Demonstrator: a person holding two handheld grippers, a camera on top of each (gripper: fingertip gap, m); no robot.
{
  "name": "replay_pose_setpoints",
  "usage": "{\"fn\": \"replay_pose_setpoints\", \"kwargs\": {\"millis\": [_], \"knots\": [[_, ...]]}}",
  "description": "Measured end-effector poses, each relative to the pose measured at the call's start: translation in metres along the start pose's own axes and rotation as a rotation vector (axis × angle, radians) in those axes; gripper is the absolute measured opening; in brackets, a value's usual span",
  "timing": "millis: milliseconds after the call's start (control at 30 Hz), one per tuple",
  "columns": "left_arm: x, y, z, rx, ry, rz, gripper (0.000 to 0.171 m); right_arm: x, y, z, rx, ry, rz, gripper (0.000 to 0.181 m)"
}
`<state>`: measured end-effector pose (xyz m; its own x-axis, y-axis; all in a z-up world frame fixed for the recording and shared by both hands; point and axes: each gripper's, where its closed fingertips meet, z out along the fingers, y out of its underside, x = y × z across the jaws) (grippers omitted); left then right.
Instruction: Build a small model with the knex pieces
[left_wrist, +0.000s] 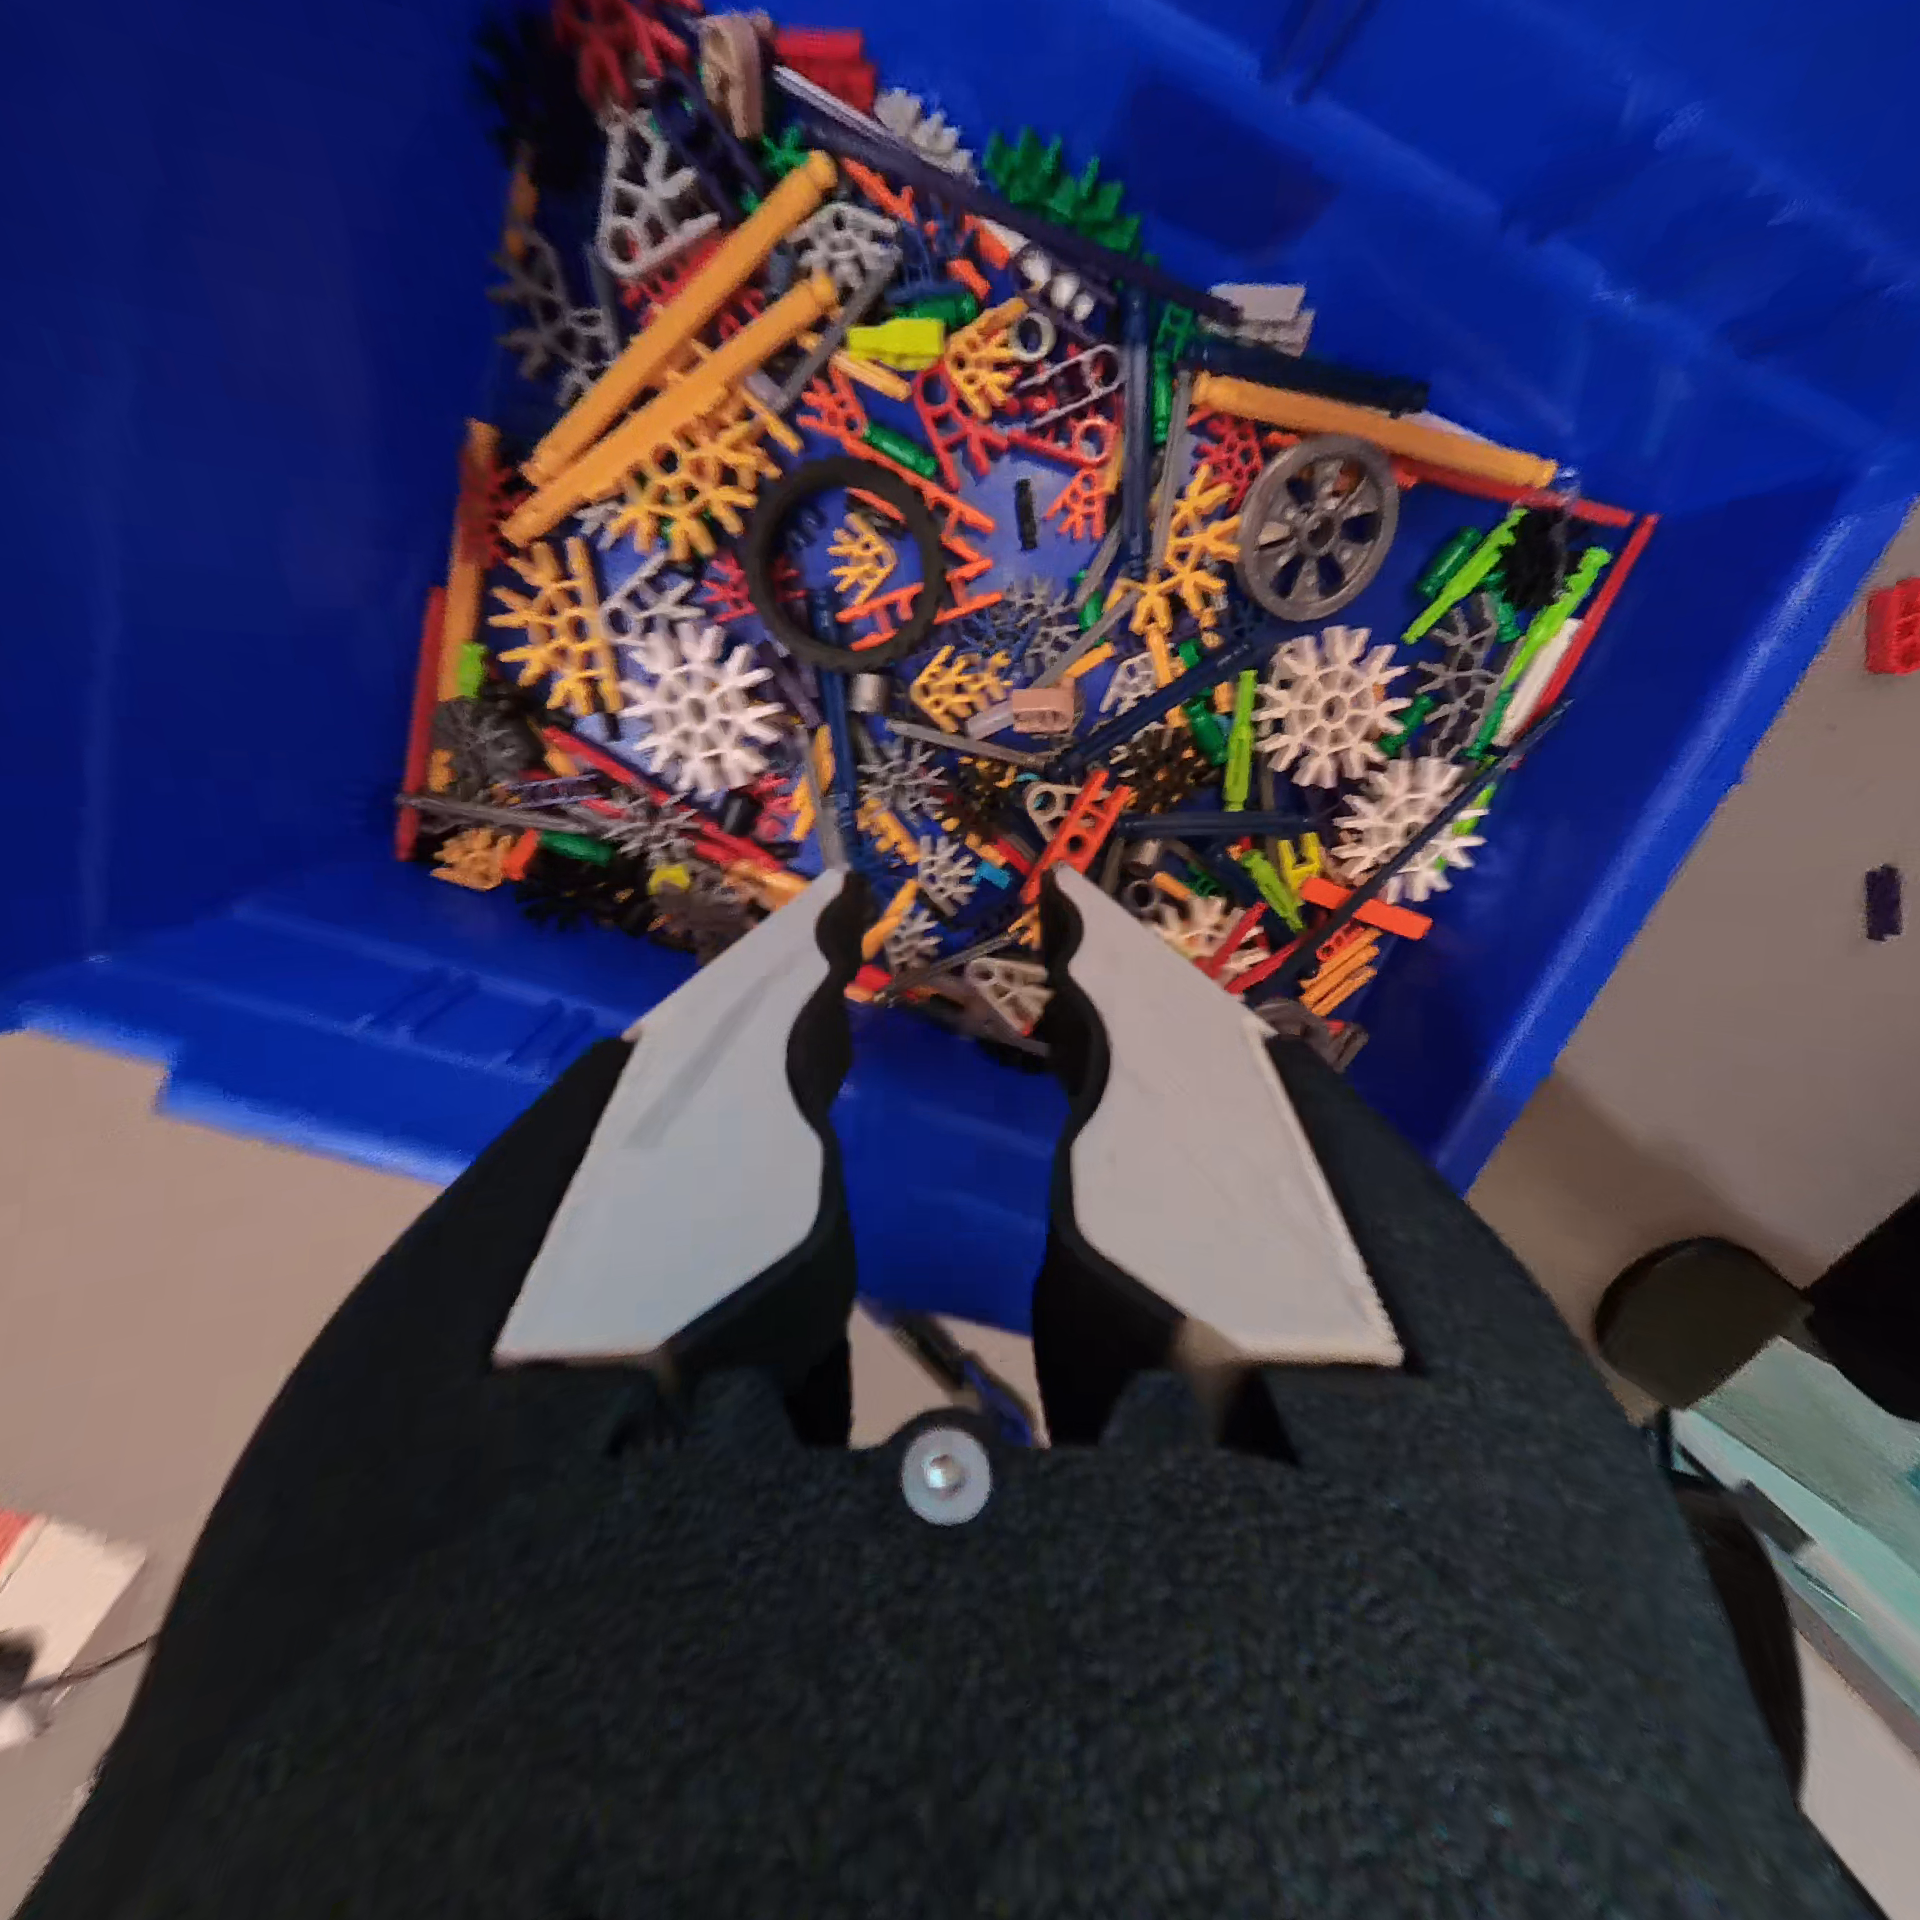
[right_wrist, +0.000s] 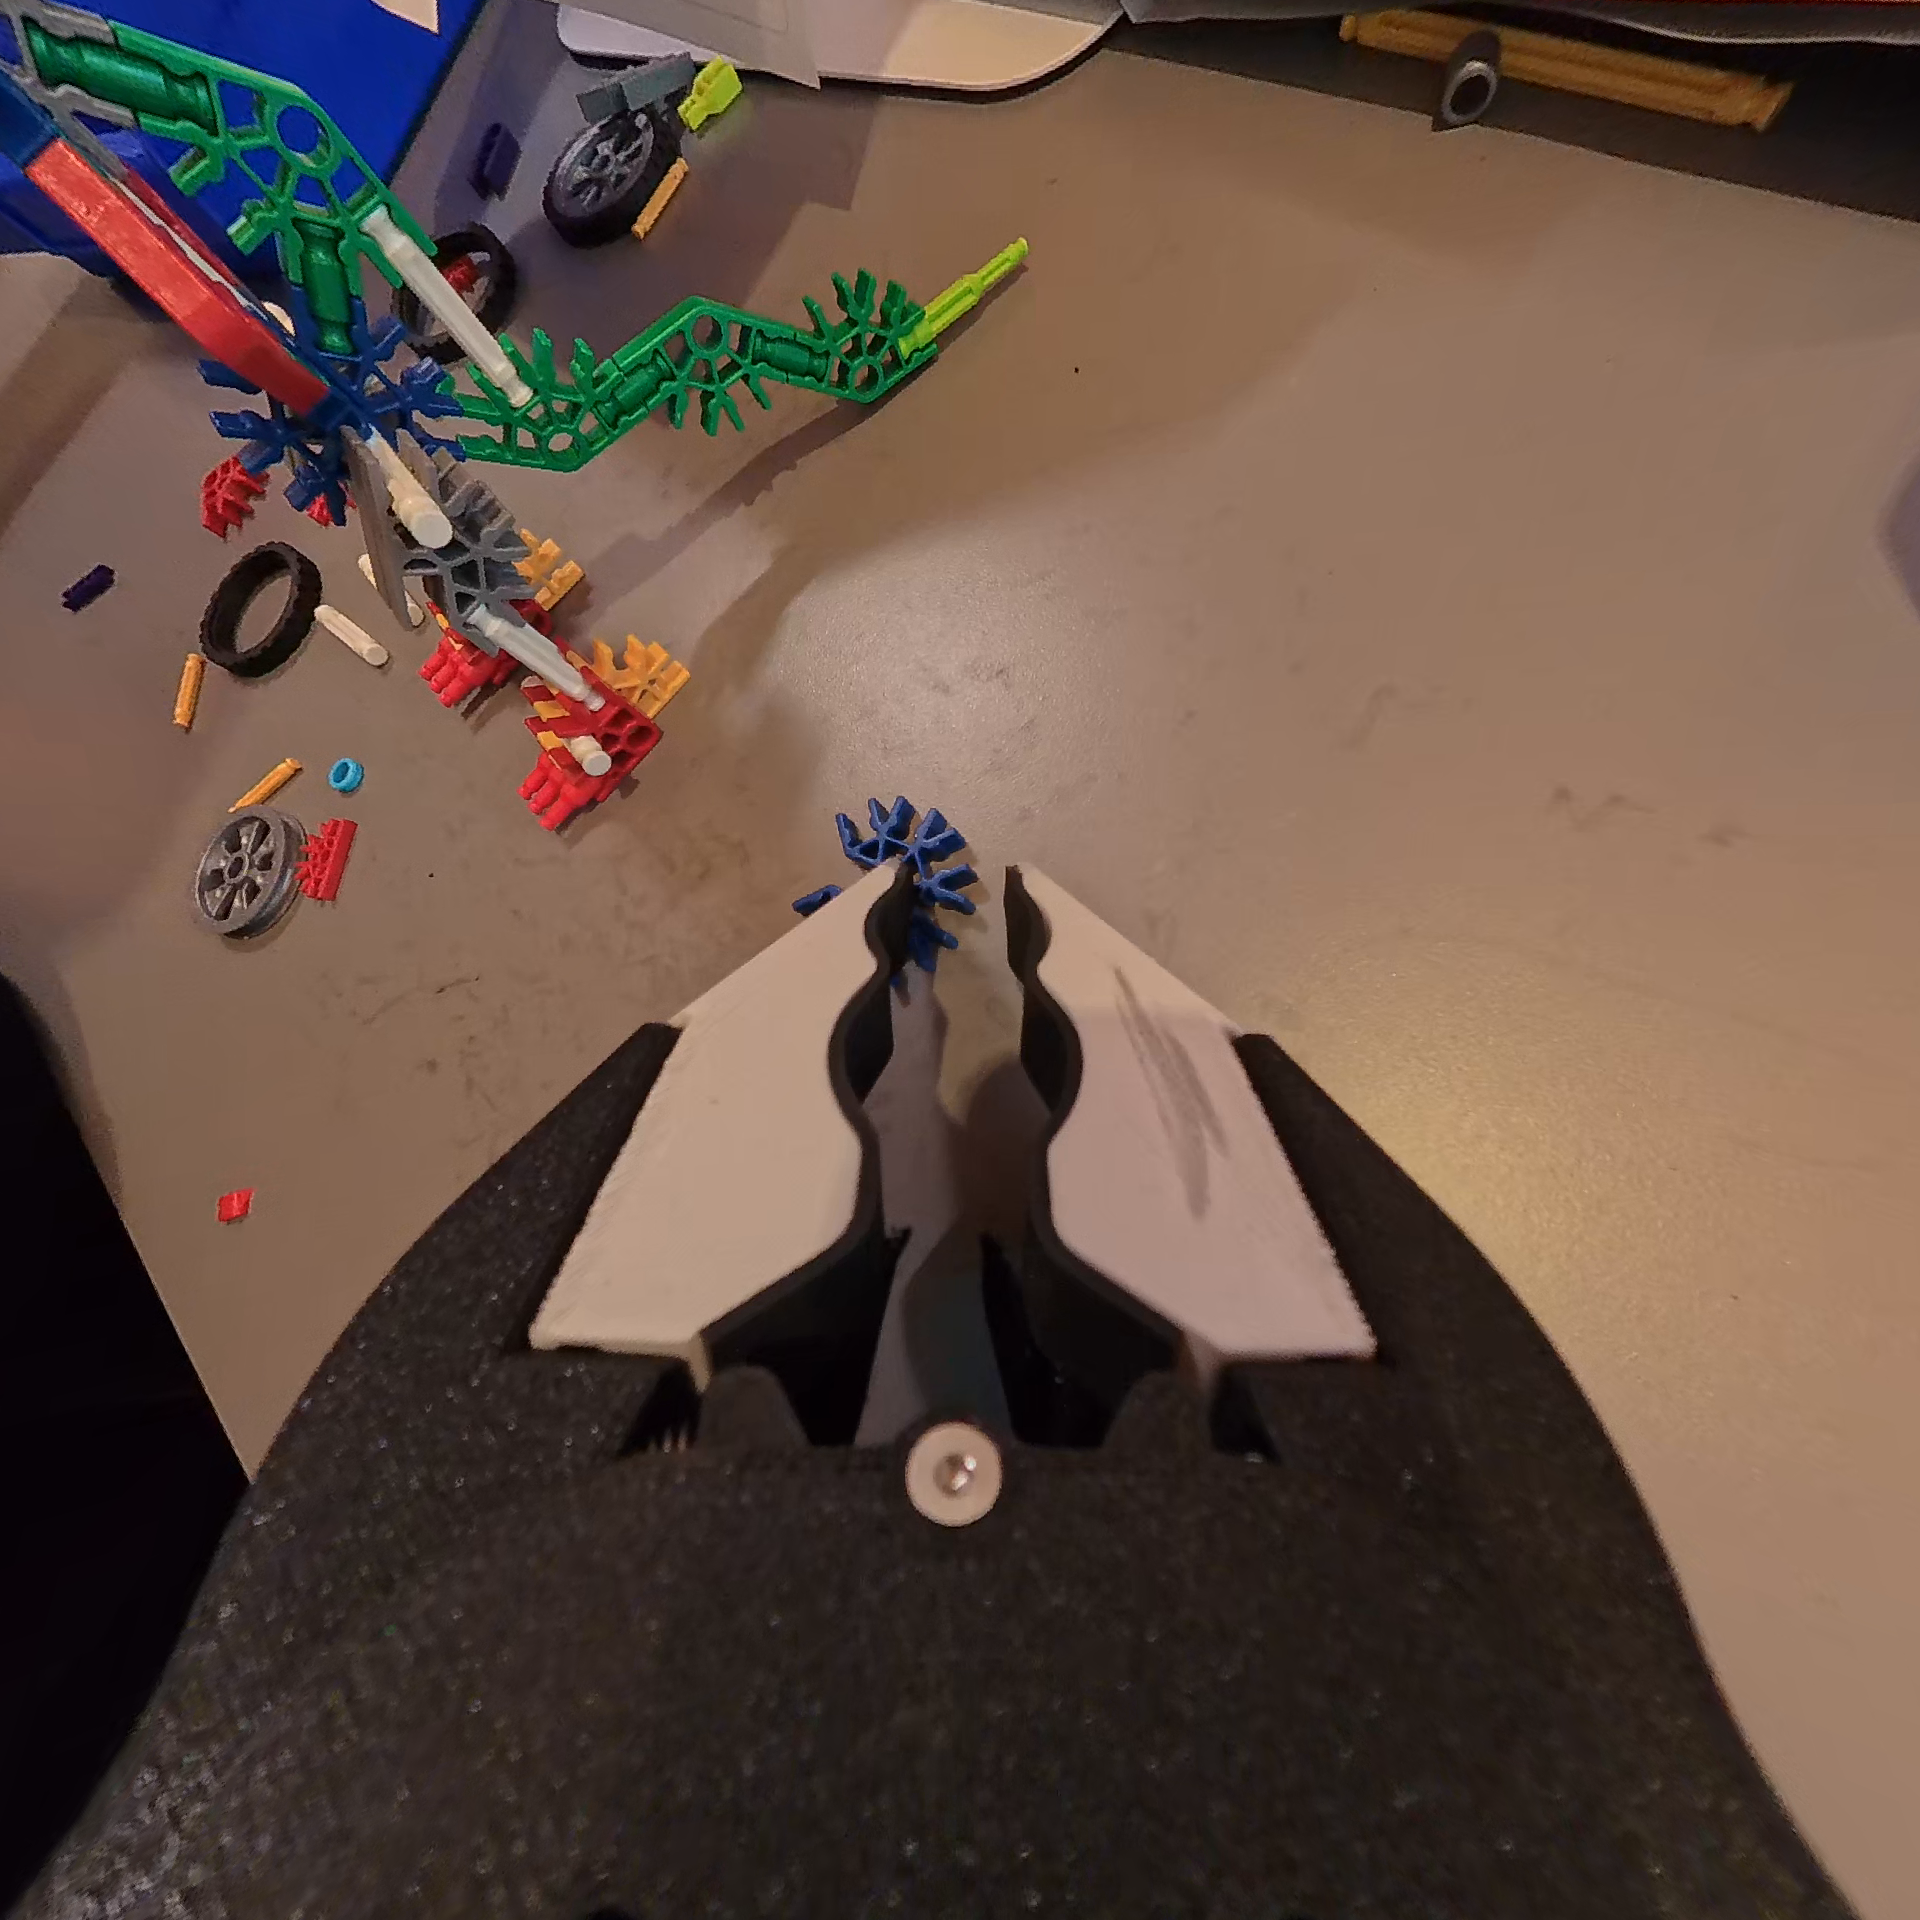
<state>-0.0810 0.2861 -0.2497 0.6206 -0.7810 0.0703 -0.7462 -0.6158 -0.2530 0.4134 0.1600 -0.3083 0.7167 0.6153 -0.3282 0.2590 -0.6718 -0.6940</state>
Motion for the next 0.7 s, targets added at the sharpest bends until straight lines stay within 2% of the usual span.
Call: {"fn": "replay_pose_setpoints", "kwargs": {"millis": [67, 233, 467, 700], "knots": [[-0.013, 0.004, -0.008, -0.017, -0.07, 0.005, 0.035, 0.0, 0.0, 0.0, 0.0, 0.0, 0.001, 0.018], [-0.015, 0.003, -0.021, 0.005, -0.084, 0.013, 0.035, 0.0, 0.0, 0.0, -0.001, 0.0, 0.005, 0.017], [0.002, 0.008, -0.02, -0.043, -0.076, 0.096, 0.037, 0.001, 0.0, 0.0, -0.002, 0.0, 0.011, 0.016], [0.032, 0.014, -0.012, -0.062, -0.004, 0.169, 0.038, 0.002, 0.0, 0.0, -0.003, 0.001, 0.017, 0.014]]}}
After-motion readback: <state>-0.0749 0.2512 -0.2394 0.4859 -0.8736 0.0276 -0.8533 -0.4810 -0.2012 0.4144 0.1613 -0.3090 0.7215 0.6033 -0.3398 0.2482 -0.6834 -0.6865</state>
